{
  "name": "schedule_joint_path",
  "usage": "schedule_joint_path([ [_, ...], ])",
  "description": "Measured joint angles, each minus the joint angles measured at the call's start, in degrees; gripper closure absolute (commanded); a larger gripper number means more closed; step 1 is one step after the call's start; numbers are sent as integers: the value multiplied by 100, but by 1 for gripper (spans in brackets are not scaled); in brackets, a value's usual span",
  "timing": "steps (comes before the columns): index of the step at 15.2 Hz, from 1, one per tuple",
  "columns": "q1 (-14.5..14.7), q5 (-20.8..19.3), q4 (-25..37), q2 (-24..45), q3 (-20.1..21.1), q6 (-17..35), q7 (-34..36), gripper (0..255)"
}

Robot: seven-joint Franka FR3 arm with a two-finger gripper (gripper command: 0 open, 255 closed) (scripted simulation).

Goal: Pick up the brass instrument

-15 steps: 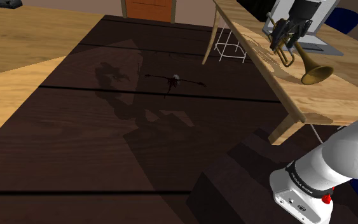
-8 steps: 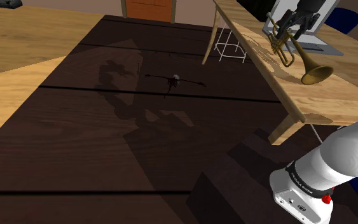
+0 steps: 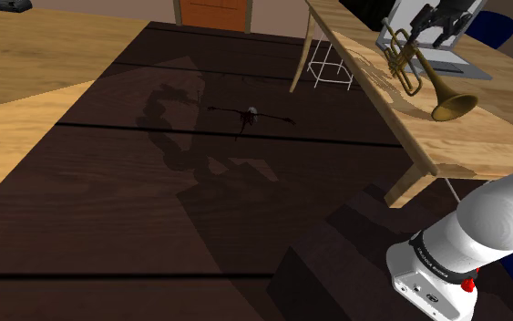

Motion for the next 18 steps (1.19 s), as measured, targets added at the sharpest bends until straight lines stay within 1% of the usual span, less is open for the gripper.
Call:
schedule_joint_path([
  [7, -27, 37, -395, 88, -62, 503, -48, 0],
  [8, -29, 32, -430, 77, -63, 528, -47, 255],
  [18, -27, 31, -458, 54, -55, 558, -41, 255],
])
